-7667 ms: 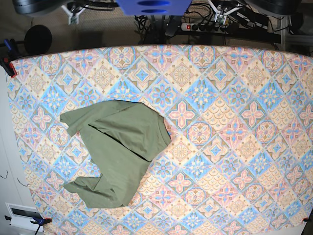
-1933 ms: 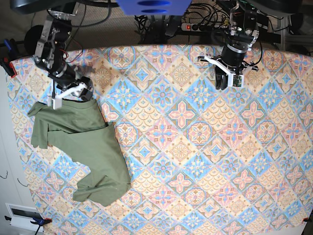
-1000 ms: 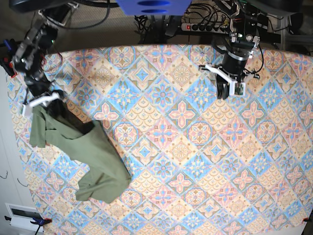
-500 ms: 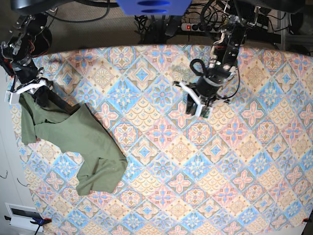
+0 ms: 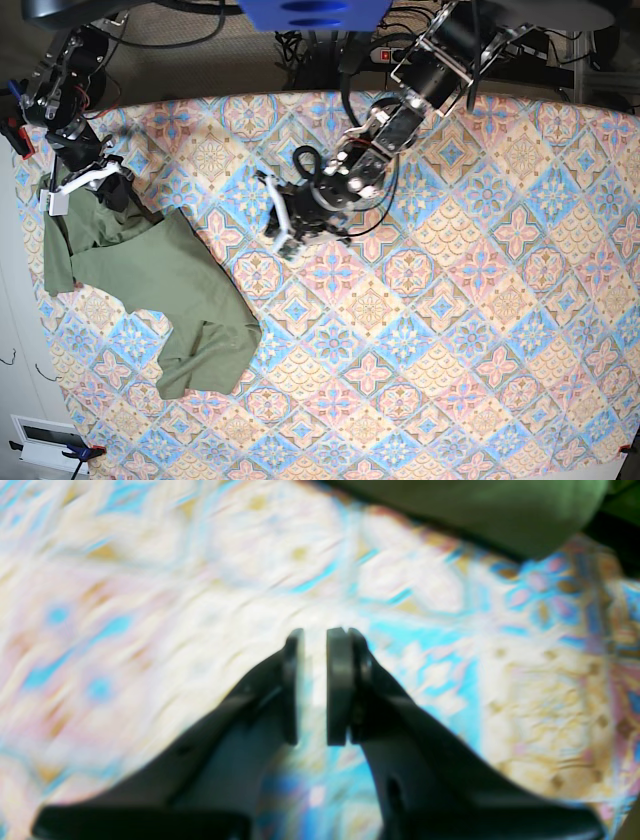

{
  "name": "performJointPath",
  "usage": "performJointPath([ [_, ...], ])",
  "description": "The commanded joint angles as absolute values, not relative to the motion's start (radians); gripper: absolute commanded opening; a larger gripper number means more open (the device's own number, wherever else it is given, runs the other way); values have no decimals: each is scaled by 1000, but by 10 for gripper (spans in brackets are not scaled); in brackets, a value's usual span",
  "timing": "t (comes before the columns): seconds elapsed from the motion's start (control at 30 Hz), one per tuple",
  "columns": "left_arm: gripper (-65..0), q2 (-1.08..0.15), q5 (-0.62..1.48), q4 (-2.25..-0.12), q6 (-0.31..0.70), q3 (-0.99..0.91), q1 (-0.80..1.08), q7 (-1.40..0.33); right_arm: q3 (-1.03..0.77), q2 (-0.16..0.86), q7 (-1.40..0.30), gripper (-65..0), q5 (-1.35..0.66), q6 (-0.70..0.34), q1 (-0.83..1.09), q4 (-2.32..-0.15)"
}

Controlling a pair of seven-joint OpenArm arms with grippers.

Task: Layout the t-shirt on the table in an organized manner, then fold the t-shirt properly
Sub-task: 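Reach the left gripper across and grasp the shirt near the right gripper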

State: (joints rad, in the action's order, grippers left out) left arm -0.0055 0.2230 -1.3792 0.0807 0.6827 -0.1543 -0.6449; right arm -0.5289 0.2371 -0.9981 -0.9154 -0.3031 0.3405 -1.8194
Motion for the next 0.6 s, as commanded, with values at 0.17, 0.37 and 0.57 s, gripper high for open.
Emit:
performJointPath([
  [0.17, -561, 140, 228, -1259, 77, 762, -251, -619, -538, 255, -974, -644, -934, -309, 332, -1839],
  [0.37, -450, 157, 229, -1144, 71, 885, -314, -613, -541, 255, -972, -644, -934, -309, 332, -1839],
  [0.57, -364, 157, 228, -1081, 19, 908, -351, -539, -536, 255, -972, -644, -934, -309, 332, -1847],
])
